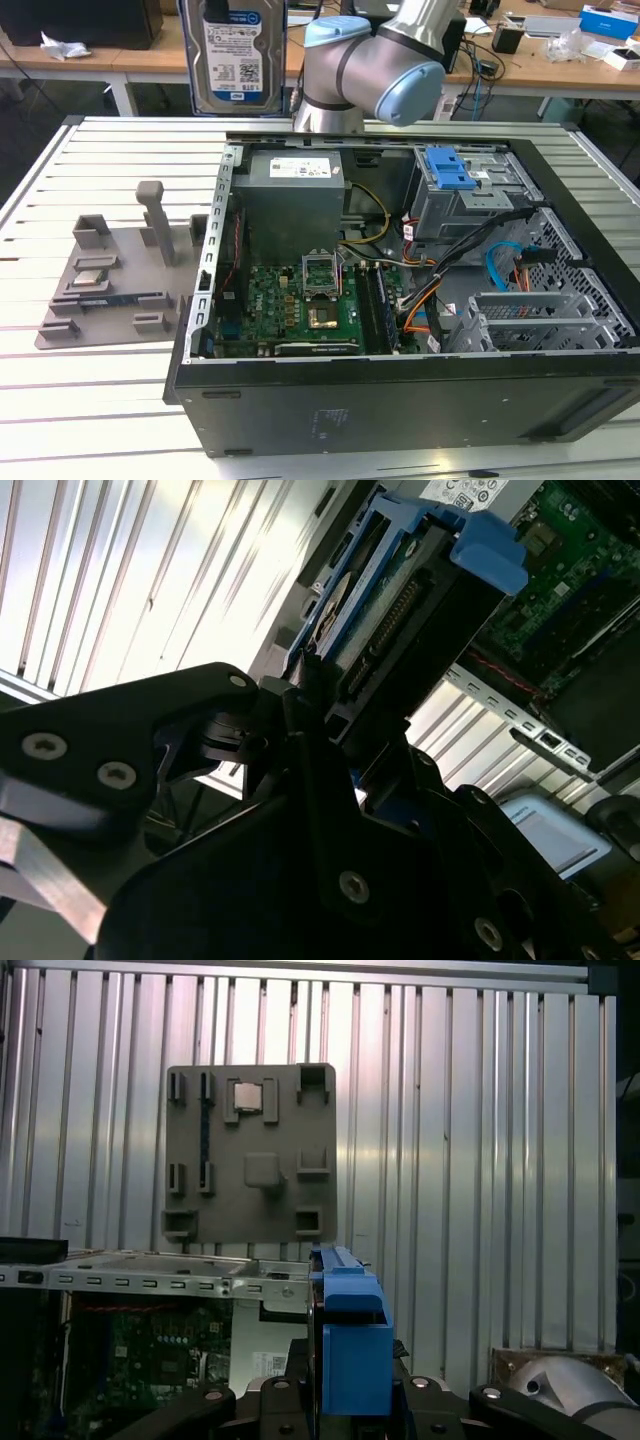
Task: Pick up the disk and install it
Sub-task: 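Pick up the disk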
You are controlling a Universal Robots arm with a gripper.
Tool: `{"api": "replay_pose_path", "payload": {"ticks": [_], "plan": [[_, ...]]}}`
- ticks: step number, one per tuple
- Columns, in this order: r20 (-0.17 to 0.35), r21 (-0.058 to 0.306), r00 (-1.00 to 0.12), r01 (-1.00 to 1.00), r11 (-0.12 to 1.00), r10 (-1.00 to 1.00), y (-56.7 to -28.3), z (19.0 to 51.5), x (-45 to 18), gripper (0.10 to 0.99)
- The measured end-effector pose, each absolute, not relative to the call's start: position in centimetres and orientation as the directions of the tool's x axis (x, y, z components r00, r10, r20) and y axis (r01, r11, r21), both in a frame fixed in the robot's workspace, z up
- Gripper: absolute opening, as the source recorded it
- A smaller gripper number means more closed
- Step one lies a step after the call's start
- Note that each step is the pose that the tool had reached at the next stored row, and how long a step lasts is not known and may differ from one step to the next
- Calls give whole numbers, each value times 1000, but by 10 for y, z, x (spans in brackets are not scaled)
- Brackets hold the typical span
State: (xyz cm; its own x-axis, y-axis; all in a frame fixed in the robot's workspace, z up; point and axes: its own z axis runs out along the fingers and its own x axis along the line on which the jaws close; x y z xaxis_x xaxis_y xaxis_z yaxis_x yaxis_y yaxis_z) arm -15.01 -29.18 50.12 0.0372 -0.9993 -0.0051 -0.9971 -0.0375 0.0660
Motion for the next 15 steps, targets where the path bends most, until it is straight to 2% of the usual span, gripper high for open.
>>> {"api": "replay_pose_path", "payload": {"ticks": [15], "plan": [[-5,66,38,-997,-38,-999,-292,501,-125,365]]}}
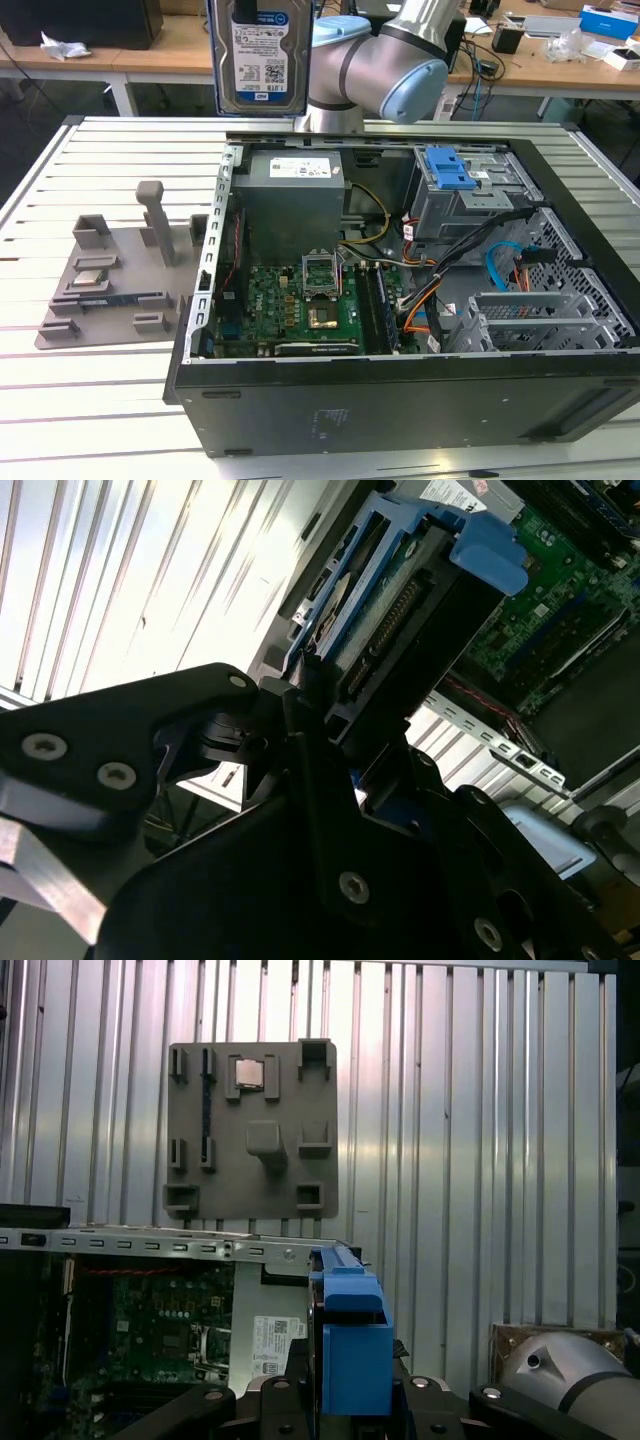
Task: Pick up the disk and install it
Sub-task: 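Pick up the disk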
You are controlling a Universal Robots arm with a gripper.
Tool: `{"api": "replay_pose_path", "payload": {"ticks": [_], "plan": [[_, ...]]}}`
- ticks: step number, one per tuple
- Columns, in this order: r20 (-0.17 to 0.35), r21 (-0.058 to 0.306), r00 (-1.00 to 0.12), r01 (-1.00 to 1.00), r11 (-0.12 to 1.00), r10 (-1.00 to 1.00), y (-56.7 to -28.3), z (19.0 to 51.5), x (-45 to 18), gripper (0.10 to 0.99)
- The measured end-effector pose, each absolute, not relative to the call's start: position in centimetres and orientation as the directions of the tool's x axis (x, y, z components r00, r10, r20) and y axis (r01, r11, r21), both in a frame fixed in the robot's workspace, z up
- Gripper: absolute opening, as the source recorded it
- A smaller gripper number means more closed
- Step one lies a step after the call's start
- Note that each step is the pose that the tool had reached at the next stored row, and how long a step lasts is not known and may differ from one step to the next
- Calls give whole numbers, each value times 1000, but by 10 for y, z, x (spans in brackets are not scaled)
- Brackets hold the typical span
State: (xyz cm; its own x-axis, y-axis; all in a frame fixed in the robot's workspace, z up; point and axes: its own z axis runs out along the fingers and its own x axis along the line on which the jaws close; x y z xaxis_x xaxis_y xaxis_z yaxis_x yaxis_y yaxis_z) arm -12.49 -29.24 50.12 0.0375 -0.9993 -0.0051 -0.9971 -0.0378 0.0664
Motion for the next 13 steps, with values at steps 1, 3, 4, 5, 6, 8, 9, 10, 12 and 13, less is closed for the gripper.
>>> {"api": "replay_pose_path", "payload": {"ticks": [1,3,4,5,6,8,9,10,12,13], "plan": [[-5,66,37,-997,-38,-999,-293,501,-125,365],[-5,66,37,-997,-38,-999,-299,501,-125,365],[-5,66,37,-997,-38,-999,-304,501,-125,365],[-5,66,37,-997,-37,-999,-307,501,-125,365],[-5,66,37,-997,-38,-999,-309,501,-125,365],[-5,66,37,-997,-38,-999,-321,501,-125,365],[-5,66,37,-997,-38,-999,-327,501,-125,365],[-5,66,37,-997,-38,-999,-330,501,-125,365],[-5,66,37,-997,-38,-999,-335,501,-125,365],[-5,66,37,-997,-38,-999,-337,501,-125,365]]}}
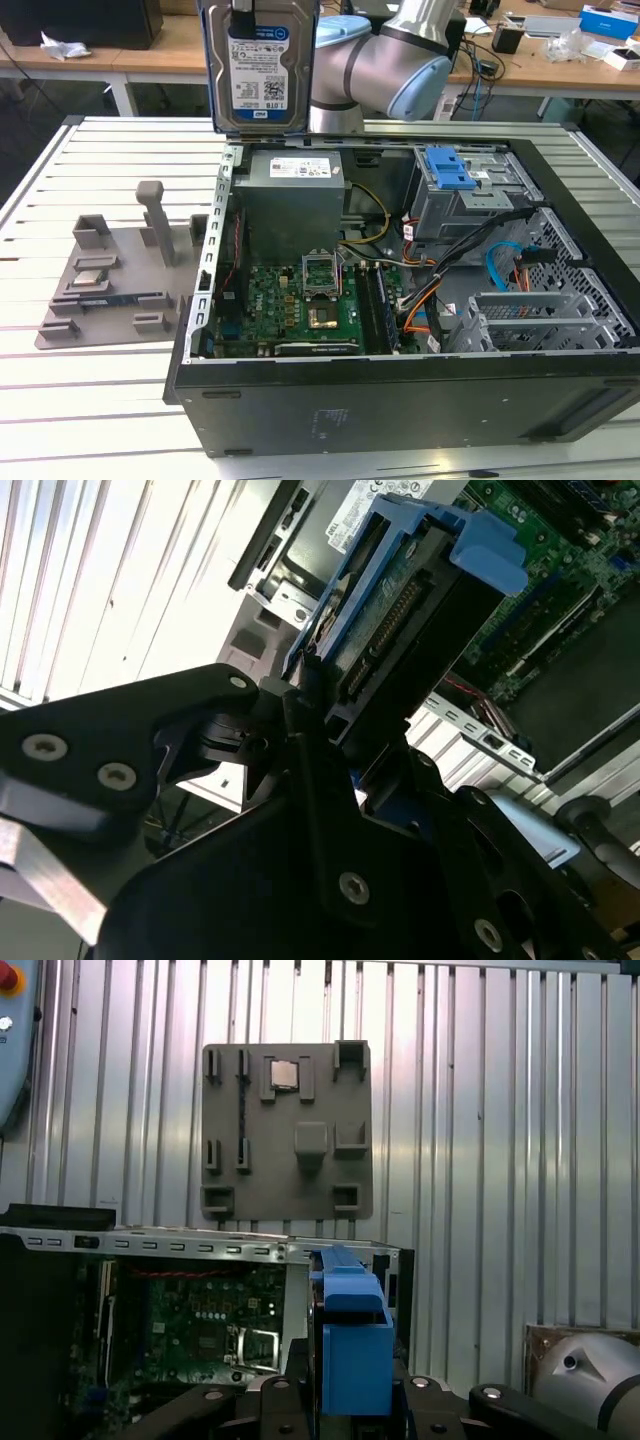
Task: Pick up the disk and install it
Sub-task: 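Pick up the disk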
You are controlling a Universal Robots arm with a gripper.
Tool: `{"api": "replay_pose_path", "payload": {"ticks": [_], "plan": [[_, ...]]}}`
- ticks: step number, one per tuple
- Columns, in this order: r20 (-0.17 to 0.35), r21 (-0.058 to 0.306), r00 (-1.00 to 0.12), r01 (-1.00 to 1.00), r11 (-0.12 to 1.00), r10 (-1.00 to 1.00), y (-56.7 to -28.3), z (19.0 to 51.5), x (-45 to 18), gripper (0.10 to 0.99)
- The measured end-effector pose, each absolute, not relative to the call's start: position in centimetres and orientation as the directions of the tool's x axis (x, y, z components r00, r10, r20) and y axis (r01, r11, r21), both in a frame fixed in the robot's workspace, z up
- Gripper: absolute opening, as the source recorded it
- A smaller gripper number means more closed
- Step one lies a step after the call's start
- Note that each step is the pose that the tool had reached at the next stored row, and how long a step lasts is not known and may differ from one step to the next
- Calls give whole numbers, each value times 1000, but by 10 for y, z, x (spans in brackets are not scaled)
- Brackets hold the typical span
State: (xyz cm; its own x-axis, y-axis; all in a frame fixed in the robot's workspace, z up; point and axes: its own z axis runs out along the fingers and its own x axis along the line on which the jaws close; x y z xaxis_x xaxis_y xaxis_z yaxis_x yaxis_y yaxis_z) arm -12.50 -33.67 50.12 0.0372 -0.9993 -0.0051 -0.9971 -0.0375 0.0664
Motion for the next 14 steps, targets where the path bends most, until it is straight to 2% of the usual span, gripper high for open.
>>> {"api": "replay_pose_path", "payload": {"ticks": [14], "plan": [[-5,66,37,-997,-38,-999,-369,501,-125,365]]}}
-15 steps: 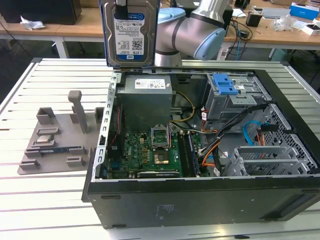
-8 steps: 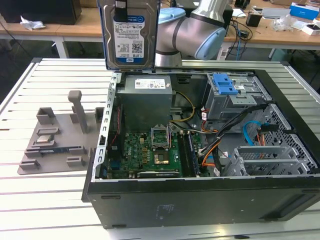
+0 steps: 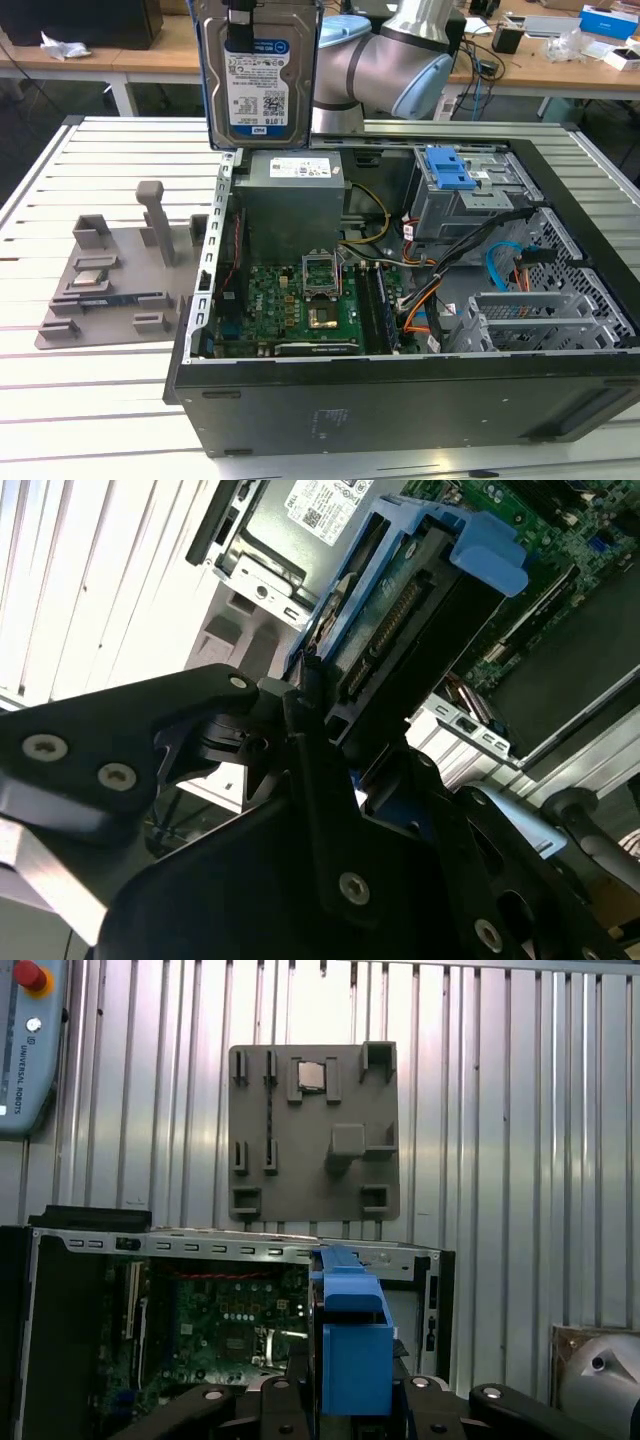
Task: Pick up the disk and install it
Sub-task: 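Pick up the disk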
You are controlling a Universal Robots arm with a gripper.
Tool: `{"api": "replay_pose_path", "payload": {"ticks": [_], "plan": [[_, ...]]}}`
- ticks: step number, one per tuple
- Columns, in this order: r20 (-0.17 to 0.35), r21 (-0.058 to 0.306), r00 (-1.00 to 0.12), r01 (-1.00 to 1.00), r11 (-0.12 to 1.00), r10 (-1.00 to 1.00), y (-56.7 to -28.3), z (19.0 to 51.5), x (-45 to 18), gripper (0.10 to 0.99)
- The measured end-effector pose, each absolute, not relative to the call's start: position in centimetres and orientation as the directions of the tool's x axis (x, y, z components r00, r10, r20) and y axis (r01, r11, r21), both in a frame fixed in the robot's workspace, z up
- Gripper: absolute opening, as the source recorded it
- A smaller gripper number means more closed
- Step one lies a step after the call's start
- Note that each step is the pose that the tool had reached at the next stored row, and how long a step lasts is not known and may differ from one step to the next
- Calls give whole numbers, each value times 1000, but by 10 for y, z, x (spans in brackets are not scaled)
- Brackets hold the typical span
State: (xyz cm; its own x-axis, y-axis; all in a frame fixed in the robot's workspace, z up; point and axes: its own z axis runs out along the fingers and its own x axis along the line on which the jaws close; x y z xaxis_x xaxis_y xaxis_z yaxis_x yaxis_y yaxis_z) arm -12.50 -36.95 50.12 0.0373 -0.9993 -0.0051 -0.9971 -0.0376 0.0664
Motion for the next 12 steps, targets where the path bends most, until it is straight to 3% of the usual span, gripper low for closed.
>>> {"api": "replay_pose_path", "payload": {"ticks": [12], "plan": [[-5,66,37,-997,-38,-999,-395,501,-125,365]]}}
